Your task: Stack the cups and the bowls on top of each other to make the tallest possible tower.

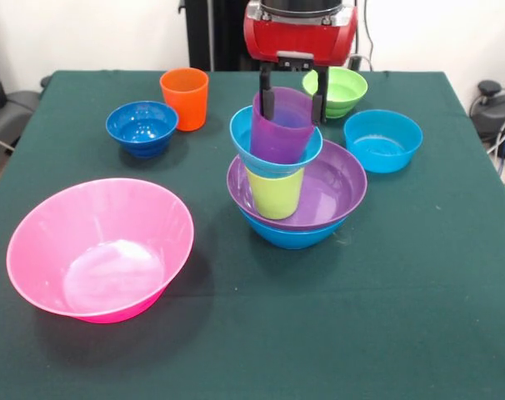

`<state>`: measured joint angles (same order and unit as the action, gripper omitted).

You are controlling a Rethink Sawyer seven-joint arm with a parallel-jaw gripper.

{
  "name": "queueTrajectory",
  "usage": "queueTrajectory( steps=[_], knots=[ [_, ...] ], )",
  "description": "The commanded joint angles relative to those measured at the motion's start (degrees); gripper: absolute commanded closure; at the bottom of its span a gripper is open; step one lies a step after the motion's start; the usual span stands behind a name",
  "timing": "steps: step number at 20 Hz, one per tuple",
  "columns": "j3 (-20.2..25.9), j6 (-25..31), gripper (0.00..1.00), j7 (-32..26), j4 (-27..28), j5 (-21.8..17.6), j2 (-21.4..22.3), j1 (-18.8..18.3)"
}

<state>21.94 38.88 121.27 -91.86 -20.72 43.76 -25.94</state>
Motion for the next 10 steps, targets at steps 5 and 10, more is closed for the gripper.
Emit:
queueTrajectory(
  steps=[5, 10],
  knots=[
    [3.1, 5.57, 0.0, -13.31, -4.16, -5.07, -1.77, -1.21],
    [3.07, 5.04, 0.0, -12.92, -4.5, -5.22, -2.07, -1.18]
  ],
)
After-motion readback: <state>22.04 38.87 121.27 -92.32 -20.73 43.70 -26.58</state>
